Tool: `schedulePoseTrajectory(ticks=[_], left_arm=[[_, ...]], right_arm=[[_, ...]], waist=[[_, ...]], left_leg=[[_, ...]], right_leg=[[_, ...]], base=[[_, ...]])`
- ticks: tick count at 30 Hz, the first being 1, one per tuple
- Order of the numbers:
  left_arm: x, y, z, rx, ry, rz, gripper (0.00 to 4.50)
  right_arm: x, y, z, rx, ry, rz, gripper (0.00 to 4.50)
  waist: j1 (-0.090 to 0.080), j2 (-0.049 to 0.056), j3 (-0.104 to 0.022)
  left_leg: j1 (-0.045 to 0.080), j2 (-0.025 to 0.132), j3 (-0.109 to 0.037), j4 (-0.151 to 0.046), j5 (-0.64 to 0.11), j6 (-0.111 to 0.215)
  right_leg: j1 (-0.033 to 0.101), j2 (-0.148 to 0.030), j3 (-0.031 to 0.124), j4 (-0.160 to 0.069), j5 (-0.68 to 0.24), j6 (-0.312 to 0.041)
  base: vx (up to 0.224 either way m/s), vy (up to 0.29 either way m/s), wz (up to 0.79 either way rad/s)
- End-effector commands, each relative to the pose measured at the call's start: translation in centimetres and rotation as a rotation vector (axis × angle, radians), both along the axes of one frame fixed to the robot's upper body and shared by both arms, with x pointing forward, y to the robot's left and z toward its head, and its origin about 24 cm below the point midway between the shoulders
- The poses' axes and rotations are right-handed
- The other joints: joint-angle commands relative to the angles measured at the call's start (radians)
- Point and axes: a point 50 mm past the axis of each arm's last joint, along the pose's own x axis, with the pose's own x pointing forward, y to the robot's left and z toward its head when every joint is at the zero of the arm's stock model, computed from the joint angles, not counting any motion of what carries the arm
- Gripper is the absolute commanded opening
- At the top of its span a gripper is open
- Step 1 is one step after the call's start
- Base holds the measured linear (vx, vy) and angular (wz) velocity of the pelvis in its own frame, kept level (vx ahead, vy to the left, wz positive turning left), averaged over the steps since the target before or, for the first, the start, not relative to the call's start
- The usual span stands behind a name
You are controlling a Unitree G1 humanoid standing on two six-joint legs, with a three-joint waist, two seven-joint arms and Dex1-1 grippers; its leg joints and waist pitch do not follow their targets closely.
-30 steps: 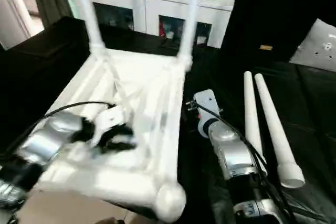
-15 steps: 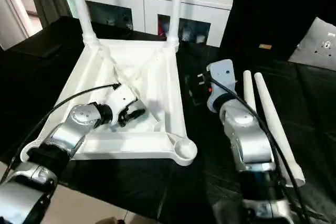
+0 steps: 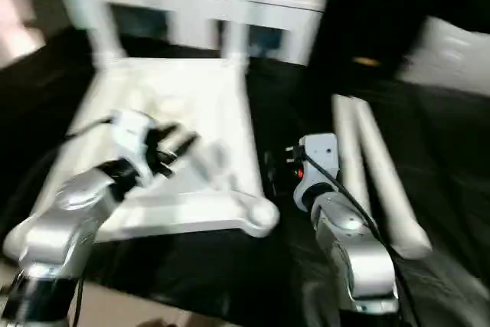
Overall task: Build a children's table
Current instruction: Rotate table base
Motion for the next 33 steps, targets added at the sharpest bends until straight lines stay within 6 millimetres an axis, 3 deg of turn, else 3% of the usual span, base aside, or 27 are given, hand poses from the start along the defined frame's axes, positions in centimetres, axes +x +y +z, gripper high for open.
schedulePoseTrajectory(ticks=[1,2,3,5,7,9,10,12,13,14,15,16,17,19,20,22,23,24,28,29,30,31,32,33], left_arm=[[-0.4,0.4,-0.5,0.002,0.026,0.068,2.45],[-0.6,0.4,-0.6,0.004,0.026,0.076,2.45],[-0.6,0.4,-0.6,0.004,0.026,0.076,2.45],[-1.1,0.1,-0.7,0.012,0.036,0.081,2.45],[-1.5,0.0,-0.6,0.028,0.045,0.096,2.45],[-1.9,0.0,-0.6,0.032,0.042,0.109,2.45],[-2.1,0.0,-0.5,0.035,0.040,0.113,2.45],[-2.3,-0.1,-0.4,0.021,0.043,0.124,2.45],[-2.5,-0.2,-0.3,0.006,0.040,0.142,2.45],[-2.8,-0.1,-0.3,-0.009,0.034,0.171,2.45],[-2.9,0.0,-0.3,-0.016,0.032,0.190,2.45],[-3.0,0.0,-0.3,-0.017,0.031,0.192,2.45],[-3.4,-0.2,-0.2,-0.036,0.039,0.197,2.45],[-3.7,-0.4,0.0,-0.034,0.024,0.182,2.45],[-3.7,-0.5,0.1,-0.030,0.015,0.179,2.45],[-3.8,-0.6,0.0,-0.048,0.014,0.175,2.45],[-3.8,-0.5,-0.1,-0.049,0.020,0.179,2.45],[-3.8,-0.4,-0.3,-0.048,0.027,0.186,2.45],[-3.4,-0.1,0.0,0.001,0.012,0.219,2.45],[-3.4,0.0,0.0,0.004,0.013,0.228,2.45],[-3.4,0.0,0.0,0.005,0.013,0.229,2.45],[-3.3,0.1,0.1,0.016,0.012,0.239,2.45],[-3.3,0.2,0.1,0.011,0.019,0.244,2.45],[-3.3,0.2,0.1,0.044,0.018,0.227,2.45]], right_arm=[[-0.5,-0.3,-0.4,0.012,0.030,-0.029,4.50],[-0.6,-0.4,-0.5,0.015,0.038,-0.031,4.50],[-0.6,-0.4,-0.5,0.015,0.038,-0.031,4.50],[-0.7,-0.4,-0.5,0.012,0.036,-0.028,4.50],[-0.8,-0.4,-0.3,0.002,0.006,-0.009,4.50],[-0.9,-0.5,-0.1,-0.002,-0.016,0.009,4.50],[-0.9,-0.4,0.0,-0.002,-0.021,0.020,4.50],[-1.0,-0.2,0.1,0.032,-0.021,0.042,4.50],[-1.0,0.2,0.3,0.079,-0.023,0.072,4.50],[-1.1,0.4,0.5,0.112,-0.019,0.079,4.50],[-1.0,0.3,0.6,0.111,-0.029,0.058,4.50],[-1.0,0.3,0.6,0.110,-0.030,0.055,4.50],[-0.8,-0.1,0.4,0.060,-0.033,0.021,4.50],[-0.7,-0.7,-0.1,0.046,0.017,-0.006,4.50],[-0.7,-0.8,-0.3,0.066,0.047,-0.009,4.50],[-0.6,-0.9,-0.1,0.067,0.030,-0.008,4.50],[-0.7,-0.8,0.1,0.053,0.013,0.010,4.50],[-0.7,-0.7,0.2,0.044,0.002,0.027,4.50],[-0.8,0.0,-0.3,0.048,0.026,0.047,4.50],[-0.9,0.2,-0.5,0.051,0.035,0.056,4.50],[-0.9,0.3,-0.5,0.052,0.036,0.058,4.50],[-0.9,0.5,-0.5,0.051,0.042,0.067,4.50],[-0.9,0.6,-0.6,0.048,0.048,0.070,4.50],[-0.8,0.7,-0.6,0.046,0.061,0.067,4.50]], waist=[[-0.015,-0.010,-0.051],[-0.023,-0.007,-0.052],[-0.033,-0.007,-0.055],[-0.044,-0.017,-0.061],[-0.051,-0.013,-0.063],[-0.066,-0.009,-0.061],[-0.070,-0.011,-0.057],[-0.076,-0.006,-0.057],[-0.078,-0.003,-0.056],[-0.080,-0.006,-0.057],[-0.068,-0.007,-0.056],[-0.071,-0.006,-0.063],[-0.076,-0.013,-0.063],[-0.071,-0.011,-0.063],[-0.065,-0.016,-0.067],[-0.061,-0.011,-0.067],[-0.053,-0.018,-0.070],[-0.047,-0.013,-0.069],[-0.042,-0.015,-0.064],[-0.044,-0.012,-0.060],[-0.053,-0.006,-0.055],[-0.058,-0.001,-0.052],[-0.072,0.006,-0.050],[-0.082,0.007,-0.044]], left_leg=[[0.045,-0.029,-0.005,-0.030,-0.335,-0.140],[0.049,-0.032,-0.007,-0.022,-0.338,-0.127],[0.049,-0.034,-0.009,-0.017,-0.333,-0.112],[0.033,-0.042,-0.014,-0.015,-0.290,-0.097],[0.042,-0.040,-0.017,-0.008,-0.293,-0.076],[0.066,-0.039,-0.014,0.005,-0.338,-0.039],[0.063,-0.036,-0.016,0.000,-0.333,-0.015],[0.074,-0.027,-0.013,0.002,-0.342,0.007],[0.074,-0.026,-0.015,0.000,-0.343,0.016],[0.038,-0.030,-0.020,-0.011,-0.325,0.029],[-0.001,-0.031,-0.044,-0.042,-0.282,0.038],[0.008,-0.027,-0.046,-0.037,-0.271,0.030],[0.006,-0.026,-0.049,-0.041,-0.251,0.030],[0.009,-0.023,-0.051,-0.043,-0.215,0.025],[0.017,-0.024,-0.048,-0.043,-0.180,0.033],[0.006,-0.024,-0.055,-0.052,-0.120,0.044],[0.008,-0.022,-0.055,-0.049,-0.093,0.052],[0.010,-0.021,-0.054,-0.050,-0.073,0.056],[0.011,-0.016,-0.057,-0.055,-0.097,0.052],[0.016,-0.009,-0.063,-0.064,-0.128,0.029],[0.026,0.000,-0.074,-0.078,-0.176,-0.003],[0.036,0.009,-0.082,-0.087,-0.207,-0.008],[0.051,0.041,-0.103,-0.107,-0.236,0.025],[0.051,0.047,-0.100,-0.111,-0.273,0.075]], right_leg=[[-0.019,0.006,0.017,-0.125,-0.424,0.037],[-0.030,0.017,0.025,-0.131,-0.444,0.053],[-0.031,0.024,0.030,-0.133,-0.440,0.059],[-0.015,0.035,0.042,-0.122,-0.376,0.060],[-0.027,0.041,0.052,-0.124,-0.378,0.052],[-0.057,0.059,0.047,-0.142,-0.425,0.053],[-0.055,0.060,0.045,-0.142,-0.413,0.056],[-0.071,0.060,0.032,-0.140,-0.412,0.049],[-0.071,0.058,0.026,-0.139,-0.410,0.044],[-0.032,0.023,0.034,-0.134,-0.370,0.007],[0.008,-0.038,0.036,-0.115,-0.324,-0.049],[0.001,-0.042,0.032,-0.115,-0.321,-0.060],[0.010,-0.051,0.021,-0.115,-0.328,-0.082],[0.010,-0.060,0.019,-0.113,-0.305,-0.103],[0.011,-0.061,0.014,-0.106,-0.236,-0.121],[0.025,-0.069,0.005,-0.094,-0.127,-0.147],[0.027,-0.074,0.003,-0.087,-0.086,-0.156],[0.027,-0.076,0.000,-0.084,-0.054,-0.166],[0.030,-0.086,-0.008,-0.085,-0.077,-0.176],[0.027,-0.079,-0.017,-0.089,-0.116,-0.172],[0.026,-0.059,-0.039,-0.093,-0.147,-0.163],[0.022,-0.049,-0.052,-0.095,-0.163,-0.164],[0.019,-0.049,-0.075,-0.093,-0.173,-0.182],[0.022,-0.064,-0.088,-0.103,-0.201,-0.213]], base=[[-0.013,0.042,-0.58],[-0.009,0.042,-0.55],[-0.014,0.081,-0.85],[0.007,0.051,-0.56],[0.026,0.028,-0.37],[-0.048,0.055,-0.49],[-0.036,0.037,-0.37],[0.005,0.042,-0.29],[0.009,0.051,-0.38],[0.033,0.056,-0.29],[0.033,0.056,-0.29],[0.000,0.000,0.00],[0.000,0.000,0.00],[0.000,0.000,0.00],[0.047,-0.008,0.21],[0.024,-0.004,0.10],[0.000,0.000,0.00],[0.000,0.000,0.00],[0.000,0.000,0.00],[0.000,0.000,0.00],[0.000,0.000,0.00],[0.000,0.000,0.00],[0.000,0.000,0.00],[0.000,0.000,0.00]])
